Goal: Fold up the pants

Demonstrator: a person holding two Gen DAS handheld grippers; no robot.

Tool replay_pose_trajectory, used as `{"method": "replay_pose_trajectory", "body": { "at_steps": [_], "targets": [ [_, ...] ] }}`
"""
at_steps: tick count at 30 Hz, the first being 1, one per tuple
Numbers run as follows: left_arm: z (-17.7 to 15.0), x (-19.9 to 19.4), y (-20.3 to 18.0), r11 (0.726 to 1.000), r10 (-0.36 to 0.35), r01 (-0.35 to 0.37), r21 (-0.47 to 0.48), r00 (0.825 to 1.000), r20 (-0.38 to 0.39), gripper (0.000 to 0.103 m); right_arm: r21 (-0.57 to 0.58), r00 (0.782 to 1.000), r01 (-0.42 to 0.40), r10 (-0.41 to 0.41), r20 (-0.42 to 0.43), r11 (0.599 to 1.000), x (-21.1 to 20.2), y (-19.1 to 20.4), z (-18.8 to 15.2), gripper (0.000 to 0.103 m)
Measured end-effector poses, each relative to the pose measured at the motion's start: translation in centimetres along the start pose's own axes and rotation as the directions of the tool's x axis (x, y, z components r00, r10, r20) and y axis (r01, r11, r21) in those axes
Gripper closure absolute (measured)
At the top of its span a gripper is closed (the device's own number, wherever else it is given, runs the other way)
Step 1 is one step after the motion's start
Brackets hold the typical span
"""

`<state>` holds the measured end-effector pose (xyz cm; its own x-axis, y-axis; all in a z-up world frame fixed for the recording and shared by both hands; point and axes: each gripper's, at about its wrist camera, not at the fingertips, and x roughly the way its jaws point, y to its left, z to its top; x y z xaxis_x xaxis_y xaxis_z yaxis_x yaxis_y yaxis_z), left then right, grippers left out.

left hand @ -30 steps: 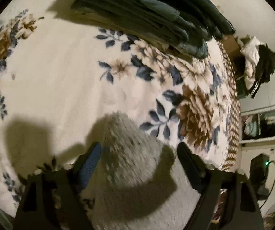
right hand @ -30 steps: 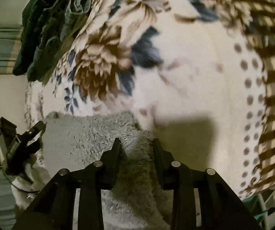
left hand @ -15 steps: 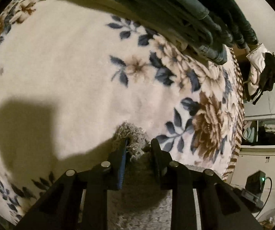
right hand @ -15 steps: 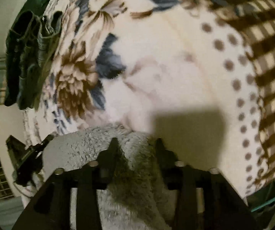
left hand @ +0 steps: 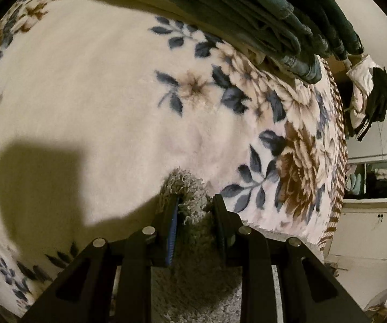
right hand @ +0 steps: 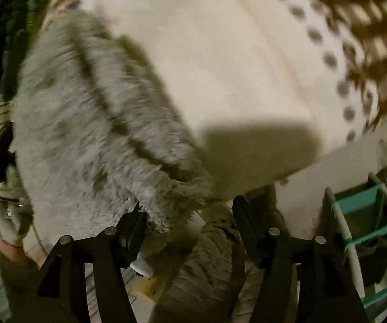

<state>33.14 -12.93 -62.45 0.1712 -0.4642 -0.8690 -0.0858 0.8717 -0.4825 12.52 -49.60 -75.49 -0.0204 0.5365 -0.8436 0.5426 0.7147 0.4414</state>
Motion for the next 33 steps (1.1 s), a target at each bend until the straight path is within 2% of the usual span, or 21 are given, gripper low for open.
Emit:
{"method": "replay_pose_trajectory", "body": {
  "at_steps": [3, 5, 6, 7, 8, 9, 12, 14, 17, 22, 27, 30, 32, 33],
  "targets": [
    [0.0, -1.0, 0.3, 0.999, -0.024, 0.025, -0.043, 1.000, 0.006, 0.081, -0.030, 0.997, -0.071, 0.072, 0.026, 0.997, -1.6, 0.6, 0.3, 0.038],
    [-0.4, -2.3, 0.4, 0.996, -0.068, 0.069, -0.058, 0.997, 0.030, 0.074, -0.089, 0.990, -0.119, 0.124, 0.060, 0.989, -3.2, 0.9, 0.7, 0.023],
    [-1.0, -3.9, 0.4, 0.993, -0.101, 0.105, -0.048, 0.993, 0.065, 0.058, -0.122, 0.988, -0.125, 0.135, 0.081, 0.985, -3.9, 1.0, 0.9, 0.006],
    [-1.5, -4.7, 0.3, 0.991, -0.121, 0.124, -0.039, 0.989, 0.081, 0.034, -0.164, 0.983, -0.133, 0.151, 0.101, 0.977, -4.6, 1.4, 1.2, 0.000],
    [-2.6, -6.2, 0.2, 0.986, -0.164, 0.167, -0.023, 0.981, 0.102, 0.023, -0.200, 0.981, -0.139, 0.163, 0.108, 0.970, -4.9, 1.8, 1.6, 0.000],
    [-3.3, -7.0, 0.1, 0.981, -0.192, 0.196, -0.017, 0.975, 0.111, 0.015, -0.239, 0.979, -0.146, 0.175, 0.107, 0.960, -4.9, 2.3, 2.1, 0.000],
    [-6.3, -8.5, 0.5, 0.958, -0.283, 0.285, -0.013, 0.954, 0.102, 0.009, -0.302, 0.978, -0.174, 0.201, 0.060, 0.937, -3.5, 3.4, 4.0, 0.000],
    [-8.0, -7.9, 0.7, 0.949, -0.313, 0.315, -0.015, 0.948, 0.059, 0.008, -0.308, 0.973, -0.216, 0.230, 0.010, 0.926, -2.0, 3.7, 5.1, 0.000],
    [-9.8, -5.7, 1.5, 0.947, -0.321, 0.321, -0.024, 0.947, -0.002, 0.008, -0.312, 0.957, -0.289, 0.282, -0.070, 0.905, 0.5, 4.2, 6.3, 0.000],
    [-10.1, -3.1, 2.4, 0.941, -0.335, 0.334, -0.051, 0.942, -0.023, 0.007, -0.327, 0.927, -0.374, 0.355, -0.120, 0.868, 1.7, 5.1, 7.4, 0.000],
    [-9.5, -1.9, 3.7, 0.927, -0.369, 0.364, -0.090, 0.929, -0.038, 0.007, -0.317, 0.919, -0.394, 0.366, -0.147, 0.863, 2.1, 5.4, 7.9, 0.000],
    [-9.5, -1.6, 4.5, 0.921, -0.378, 0.371, -0.118, 0.925, -0.043, 0.007, -0.314, 0.920, -0.392, 0.372, -0.125, 0.865, 2.2, 6.2, 7.7, 0.001],
    [-9.7, -1.9, 4.4, 0.928, -0.364, 0.359, -0.096, 0.931, -0.034, 0.014, -0.326, 0.925, -0.379, 0.365, -0.106, 0.866, 2.3, 7.0, 7.5, 0.019],
    [-9.8, -2.3, 4.1, 0.931, -0.359, 0.356, -0.080, 0.933, -0.025, 0.032, -0.334, 0.933, -0.358, 0.347, -0.093, 0.872, 2.3, 7.4, 7.3, 0.030]
  ]
}}
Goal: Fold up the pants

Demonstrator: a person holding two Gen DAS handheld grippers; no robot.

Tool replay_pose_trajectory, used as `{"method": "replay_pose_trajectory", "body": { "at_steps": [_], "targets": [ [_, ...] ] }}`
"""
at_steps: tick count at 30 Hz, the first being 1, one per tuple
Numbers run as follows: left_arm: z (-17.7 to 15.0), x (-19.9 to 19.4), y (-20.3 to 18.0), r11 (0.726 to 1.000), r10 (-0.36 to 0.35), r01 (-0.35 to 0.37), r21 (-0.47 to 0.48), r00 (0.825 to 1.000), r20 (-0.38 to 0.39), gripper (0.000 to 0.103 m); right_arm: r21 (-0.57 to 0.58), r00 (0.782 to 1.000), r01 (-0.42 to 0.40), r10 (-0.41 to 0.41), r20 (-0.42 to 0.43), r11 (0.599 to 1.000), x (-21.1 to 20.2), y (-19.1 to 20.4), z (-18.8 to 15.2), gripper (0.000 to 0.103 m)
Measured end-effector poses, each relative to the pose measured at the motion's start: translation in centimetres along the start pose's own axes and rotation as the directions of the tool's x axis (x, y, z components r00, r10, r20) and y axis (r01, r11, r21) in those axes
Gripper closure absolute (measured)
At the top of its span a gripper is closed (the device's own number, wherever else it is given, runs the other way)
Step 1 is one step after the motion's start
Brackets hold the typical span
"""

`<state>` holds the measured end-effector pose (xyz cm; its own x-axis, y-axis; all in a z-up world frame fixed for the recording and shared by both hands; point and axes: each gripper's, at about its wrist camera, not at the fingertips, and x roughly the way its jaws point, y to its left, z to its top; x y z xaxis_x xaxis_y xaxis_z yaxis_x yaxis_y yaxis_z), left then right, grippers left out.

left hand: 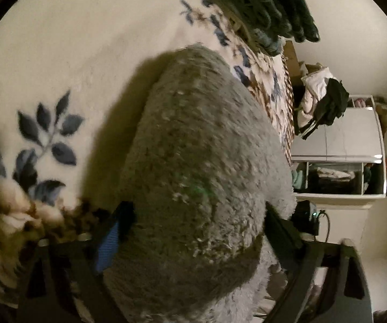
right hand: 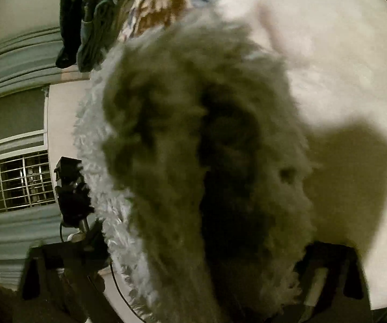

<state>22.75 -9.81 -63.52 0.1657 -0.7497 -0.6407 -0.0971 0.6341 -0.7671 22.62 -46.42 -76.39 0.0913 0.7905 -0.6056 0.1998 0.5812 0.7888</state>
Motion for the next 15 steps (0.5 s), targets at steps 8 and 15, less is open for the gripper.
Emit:
{"method": "replay_pose_trajectory", "body": {
  "at_steps": [8, 15],
  "targets": [
    [-1.2, -2.6, -2.4, 1.000, -0.019, 0.019, 0.004, 0.999, 0.050, 0.063, 0.002, 0.997, 0.035, -0.035, 0.065, 0.999, -2.8, 1.7, -2.2, 0.054],
    [-0.5, -8.1, -9.4, 0.999, -0.012, 0.009, 0.031, 0.997, 0.076, 0.063, -0.018, 0.995, 0.013, -0.011, 0.094, 1.000, -8.6, 6.5, -4.2, 0.056]
  ]
}}
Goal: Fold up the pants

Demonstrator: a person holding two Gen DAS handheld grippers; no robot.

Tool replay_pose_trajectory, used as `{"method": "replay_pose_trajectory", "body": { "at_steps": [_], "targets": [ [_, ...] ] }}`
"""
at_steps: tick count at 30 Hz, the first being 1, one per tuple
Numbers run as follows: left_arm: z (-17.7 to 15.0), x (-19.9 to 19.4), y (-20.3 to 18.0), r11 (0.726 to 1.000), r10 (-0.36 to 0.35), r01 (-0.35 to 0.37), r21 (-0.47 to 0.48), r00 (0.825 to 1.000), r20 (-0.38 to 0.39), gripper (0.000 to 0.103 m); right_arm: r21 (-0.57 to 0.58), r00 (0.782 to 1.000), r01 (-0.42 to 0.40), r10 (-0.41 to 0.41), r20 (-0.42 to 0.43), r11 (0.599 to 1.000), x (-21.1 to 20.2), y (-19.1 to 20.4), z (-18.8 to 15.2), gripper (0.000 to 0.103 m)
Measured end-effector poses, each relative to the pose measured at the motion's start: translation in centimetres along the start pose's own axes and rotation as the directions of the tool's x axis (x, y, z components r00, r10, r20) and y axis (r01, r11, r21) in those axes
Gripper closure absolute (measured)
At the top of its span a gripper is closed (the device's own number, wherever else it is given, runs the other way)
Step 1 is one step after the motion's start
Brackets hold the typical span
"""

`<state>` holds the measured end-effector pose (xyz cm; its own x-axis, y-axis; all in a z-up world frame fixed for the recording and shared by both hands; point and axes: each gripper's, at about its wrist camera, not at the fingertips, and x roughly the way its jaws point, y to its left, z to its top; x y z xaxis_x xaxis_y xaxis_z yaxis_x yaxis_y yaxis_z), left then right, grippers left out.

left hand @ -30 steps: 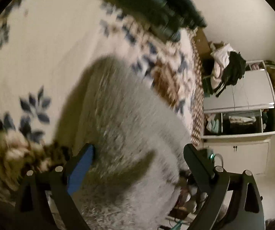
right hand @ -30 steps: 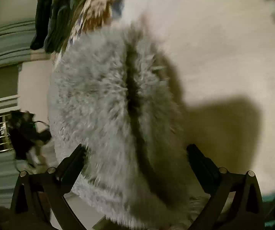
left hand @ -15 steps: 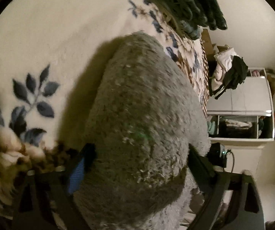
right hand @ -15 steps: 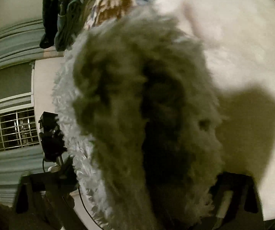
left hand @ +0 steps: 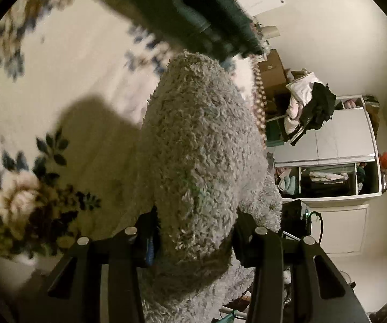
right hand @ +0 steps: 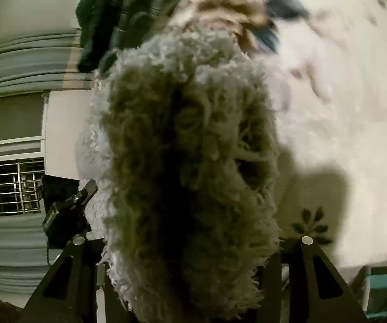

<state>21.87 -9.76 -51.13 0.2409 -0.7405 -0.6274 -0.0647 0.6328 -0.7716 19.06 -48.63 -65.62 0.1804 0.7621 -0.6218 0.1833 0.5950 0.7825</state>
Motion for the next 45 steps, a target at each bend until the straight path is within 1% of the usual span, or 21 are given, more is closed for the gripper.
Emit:
{"method": "replay_pose_trajectory", "body": {
  "at_steps": [5, 8, 9, 11, 15, 18, 19, 20, 21, 24, 26, 27, 32, 35, 37, 38, 40, 41, 42, 44, 45],
  "targets": [
    [3.5, -4.8, -6.3, 0.999, 0.009, -0.010, 0.032, 0.999, 0.049, 0.063, -0.060, 1.000, -0.022, 0.023, 0.010, 0.998, -4.8, 7.7, 1.0, 0.056],
    [7.1, -7.3, -10.1, 0.999, 0.002, -0.006, 0.041, 0.996, 0.088, 0.063, -0.112, 1.000, -0.018, 0.020, 0.020, 0.994, -7.9, 12.9, 3.3, 0.056],
    [9.0, -8.2, -11.7, 0.998, -0.003, -0.003, 0.057, 0.994, 0.107, 0.063, -0.121, 0.999, -0.019, 0.022, 0.025, 0.993, -8.7, 14.0, 4.0, 0.056],
    [11.6, -9.1, -13.2, 0.997, -0.016, 0.007, 0.078, 0.992, 0.126, 0.063, -0.148, 0.999, -0.013, 0.021, 0.050, 0.989, -10.3, 17.4, 6.8, 0.056],
    [19.9, -9.4, -15.2, 0.995, -0.047, 0.032, 0.097, 0.987, 0.156, 0.063, -0.170, 0.994, 0.004, 0.015, 0.109, 0.986, -11.2, 23.0, 13.7, 0.056],
    [26.7, -8.3, -14.9, 0.994, -0.049, 0.032, 0.103, 0.985, 0.168, 0.063, -0.160, 0.991, 0.017, 0.005, 0.136, 0.987, -10.3, 26.2, 19.3, 0.056],
    [28.1, -7.8, -14.7, 0.994, -0.047, 0.030, 0.103, 0.985, 0.167, 0.063, -0.160, 0.990, 0.029, -0.006, 0.142, 0.987, -8.2, 28.0, 20.9, 0.056],
    [30.8, -7.0, -14.1, 0.995, -0.043, 0.027, 0.097, 0.985, 0.165, 0.063, -0.158, 0.989, 0.041, -0.018, 0.146, 0.987, -7.0, 29.1, 23.2, 0.056],
    [32.2, -6.4, -13.6, 0.995, -0.040, 0.025, 0.093, 0.986, 0.163, 0.063, -0.151, 0.989, 0.053, -0.030, 0.145, 0.987, -6.0, 29.6, 25.5, 0.056],
    [37.5, -4.1, -11.1, 0.997, -0.018, 0.007, 0.075, 0.989, 0.150, 0.063, -0.134, 0.989, 0.076, -0.057, 0.136, 0.988, -3.0, 30.1, 29.4, 0.056],
    [39.6, -3.1, -9.4, 0.998, -0.002, -0.007, 0.058, 0.990, 0.141, 0.063, -0.103, 0.990, 0.083, -0.070, 0.126, 0.991, -0.1, 29.9, 33.8, 0.056],
    [40.8, -2.1, -8.2, 0.999, 0.007, -0.013, 0.043, 0.991, 0.135, 0.063, -0.092, 0.989, 0.095, -0.084, 0.123, 0.991, 1.2, 29.7, 35.1, 0.056],
    [44.4, 1.5, -3.7, 0.995, 0.095, -0.094, -0.015, 0.991, 0.096, 0.063, -0.035, 0.986, 0.128, -0.124, 0.109, 0.991, 6.0, 28.4, 40.2, 0.056],
    [45.1, 2.2, -2.9, 0.993, 0.115, -0.116, 0.002, 0.990, 0.083, 0.062, -0.003, 0.985, 0.138, -0.137, 0.104, 0.990, 7.3, 27.2, 41.7, 0.054],
    [44.8, 2.1, -3.2, 0.989, 0.140, -0.143, 0.028, 0.986, 0.085, 0.059, 0.002, 0.981, 0.166, -0.165, 0.100, 0.986, 7.4, 26.9, 42.3, 0.044],
    [44.8, 2.1, -3.4, 0.987, 0.156, -0.159, 0.034, 0.985, 0.080, 0.057, -0.002, 0.978, 0.184, -0.183, 0.098, 0.983, 7.4, 26.8, 42.3, 0.042],
    [44.7, 2.2, -3.7, 0.979, 0.197, -0.199, 0.042, 0.978, 0.065, 0.046, -0.004, 0.972, 0.218, -0.217, 0.093, 0.976, 7.3, 26.7, 42.4, 0.030],
    [44.6, 2.1, -4.0, 0.971, 0.232, -0.235, 0.051, 0.970, 0.067, 0.038, -0.006, 0.966, 0.244, -0.243, 0.094, 0.970, 7.1, 26.8, 42.3, 0.026],
    [44.4, 2.0, -4.4, 0.954, 0.287, -0.292, 0.070, 0.955, 0.075, 0.022, -0.013, 0.960, 0.263, -0.261, 0.097, 0.965, 7.0, 26.9, 42.4, 0.019],
    [44.0, 1.6, -5.2, 0.921, 0.362, -0.372, 0.112, 0.927, 0.100, 0.019, -0.049, 0.940, 0.325, -0.317, 0.126, 0.944, 6.1, 28.0, 41.9, 0.012],
    [43.4, 1.2, -5.9, 0.898, 0.403, -0.418, 0.139, 0.907, 0.121, 0.017, -0.073, 0.922, 0.373, -0.360, 0.146, 0.925, 5.6, 28.8, 41.3, 0.010]
  ]
}}
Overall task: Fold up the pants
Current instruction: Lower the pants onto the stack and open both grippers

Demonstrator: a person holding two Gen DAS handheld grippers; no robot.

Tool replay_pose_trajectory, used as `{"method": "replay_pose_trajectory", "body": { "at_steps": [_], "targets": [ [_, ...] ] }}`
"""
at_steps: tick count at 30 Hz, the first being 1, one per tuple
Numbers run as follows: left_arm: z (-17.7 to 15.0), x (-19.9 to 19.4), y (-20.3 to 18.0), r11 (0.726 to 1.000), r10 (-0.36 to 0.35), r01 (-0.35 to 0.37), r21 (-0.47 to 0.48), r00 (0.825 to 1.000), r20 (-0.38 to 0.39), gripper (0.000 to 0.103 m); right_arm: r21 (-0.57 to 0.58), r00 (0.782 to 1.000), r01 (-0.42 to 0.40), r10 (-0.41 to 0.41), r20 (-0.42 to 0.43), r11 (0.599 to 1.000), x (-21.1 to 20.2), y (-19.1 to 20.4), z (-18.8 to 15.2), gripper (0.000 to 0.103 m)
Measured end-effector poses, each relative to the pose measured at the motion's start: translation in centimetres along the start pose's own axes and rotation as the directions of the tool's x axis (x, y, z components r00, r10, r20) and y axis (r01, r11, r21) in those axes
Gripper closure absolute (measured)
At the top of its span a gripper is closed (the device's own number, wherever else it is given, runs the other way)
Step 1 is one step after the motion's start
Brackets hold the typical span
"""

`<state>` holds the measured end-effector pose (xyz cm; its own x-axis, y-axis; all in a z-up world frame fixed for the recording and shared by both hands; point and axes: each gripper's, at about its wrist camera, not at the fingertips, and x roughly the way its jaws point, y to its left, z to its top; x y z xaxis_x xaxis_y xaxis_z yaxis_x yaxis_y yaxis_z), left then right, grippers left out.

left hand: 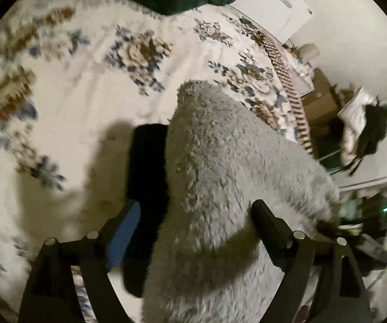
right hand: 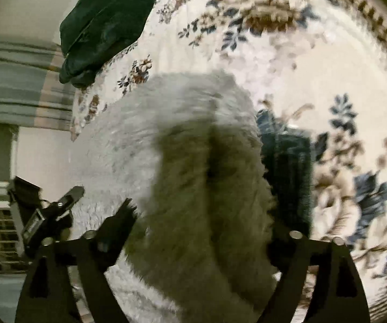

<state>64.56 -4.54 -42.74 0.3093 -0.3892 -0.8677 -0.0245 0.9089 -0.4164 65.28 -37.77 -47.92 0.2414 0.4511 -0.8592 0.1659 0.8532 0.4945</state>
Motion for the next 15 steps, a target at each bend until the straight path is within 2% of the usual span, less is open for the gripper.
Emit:
{"method": "replay_pose_trajectory", "body": {
  "at_steps": [2, 4, 5, 6, 8, 9, 12, 15],
  "targets": [
    [-0.7, -1.0, -0.8, 0.997, 0.062, -0.063, 0.041, 0.998, 0.017, 0.015, -0.049, 0.996, 0.083, -0.082, 0.035, 0.995, -1.4, 1.2, -0.8, 0.009],
    [-1.3, -1.6, -1.5, 0.991, 0.104, -0.105, 0.077, 0.994, 0.028, 0.015, -0.088, 0.977, 0.193, -0.183, 0.106, 0.977, -2.9, 2.6, -1.9, 0.008],
    [-1.8, -2.0, -2.2, 0.986, 0.127, -0.131, 0.104, 0.991, 0.037, 0.015, -0.099, 0.963, 0.243, -0.228, 0.142, 0.965, -4.0, 3.4, -2.8, 0.006],
    [-2.6, -2.7, -3.1, 0.977, 0.156, -0.162, 0.141, 0.986, 0.052, 0.015, -0.109, 0.939, 0.310, -0.287, 0.187, 0.944, -4.8, 4.3, -3.8, 0.001],
    [-3.4, -3.5, -4.1, 0.965, 0.184, -0.194, 0.175, 0.980, 0.074, 0.015, -0.105, 0.903, 0.387, -0.354, 0.242, 0.916, -6.5, 5.6, -5.8, 0.000],
    [-4.2, -4.2, -4.9, 0.957, 0.199, -0.214, 0.197, 0.976, 0.091, 0.015, -0.100, 0.877, 0.433, -0.394, 0.275, 0.896, -7.2, 6.3, -6.9, 0.000],
    [-5.8, -6.1, -6.4, 0.942, 0.218, -0.243, 0.233, 0.967, 0.131, 0.015, -0.087, 0.832, 0.500, -0.450, 0.325, 0.862, -9.3, 7.9, -9.8, 0.000],
    [-7.6, -8.4, -7.8, 0.927, 0.242, -0.280, 0.251, 0.955, 0.171, 0.015, -0.076, 0.817, 0.513, -0.459, 0.348, 0.855, -11.7, 9.2, -12.5, 0.000]
  ]
}}
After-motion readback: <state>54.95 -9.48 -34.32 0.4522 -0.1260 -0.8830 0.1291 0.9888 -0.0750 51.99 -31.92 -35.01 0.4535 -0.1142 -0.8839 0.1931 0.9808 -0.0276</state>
